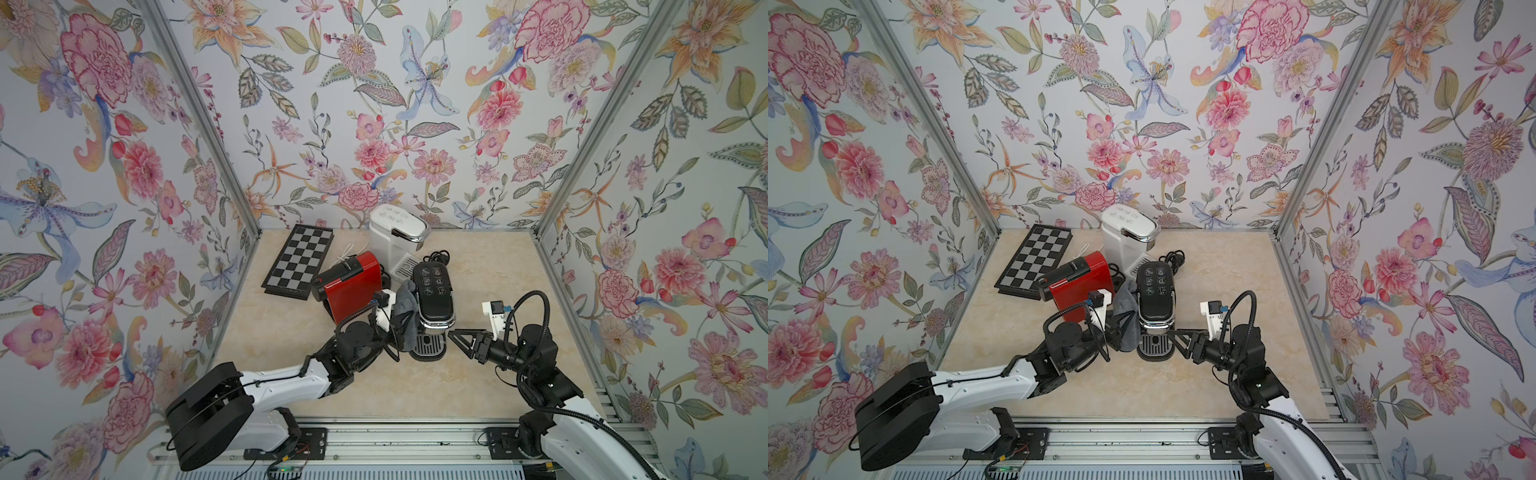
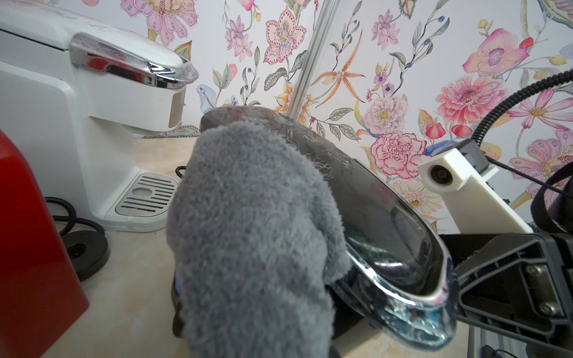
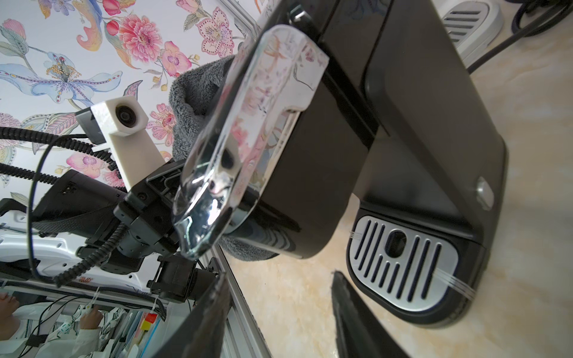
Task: Wipe the surface of a coffee machine
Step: Wipe the dirt from the surface of the coffee machine.
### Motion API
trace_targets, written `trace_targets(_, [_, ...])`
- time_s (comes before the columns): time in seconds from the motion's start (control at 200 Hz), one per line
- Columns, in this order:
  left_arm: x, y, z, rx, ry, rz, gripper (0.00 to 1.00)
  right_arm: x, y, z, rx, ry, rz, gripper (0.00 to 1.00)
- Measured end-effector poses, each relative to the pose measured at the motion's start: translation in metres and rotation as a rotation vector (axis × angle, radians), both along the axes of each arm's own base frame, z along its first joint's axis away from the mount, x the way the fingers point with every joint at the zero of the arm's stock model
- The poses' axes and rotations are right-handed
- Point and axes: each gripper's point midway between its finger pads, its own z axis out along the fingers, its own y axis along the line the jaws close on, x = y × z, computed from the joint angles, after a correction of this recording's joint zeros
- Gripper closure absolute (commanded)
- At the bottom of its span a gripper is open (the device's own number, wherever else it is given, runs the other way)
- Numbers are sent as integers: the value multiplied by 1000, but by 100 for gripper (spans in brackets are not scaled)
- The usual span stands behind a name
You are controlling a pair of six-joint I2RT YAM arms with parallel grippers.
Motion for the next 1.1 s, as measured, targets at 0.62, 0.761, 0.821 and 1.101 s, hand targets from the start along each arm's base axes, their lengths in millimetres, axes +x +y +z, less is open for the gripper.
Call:
trace_targets(0.62, [-14,-34,-72,-122,184,-108,100,17,-11,-15,-39,35,-76,47])
trace_targets(0.761, [-20,-59,-79,-122,206,-162,100,32,-32,-24,-56,71,-172,47])
trace_targets(0.821, [-19,-67,-79,-128,211,-176,100,38,-40,-26,-58,84,-212,47])
trace_targets(1.101, [-18,-87,-73,-152,217,-218,100,43,-46,-30,-65,95,-244,47])
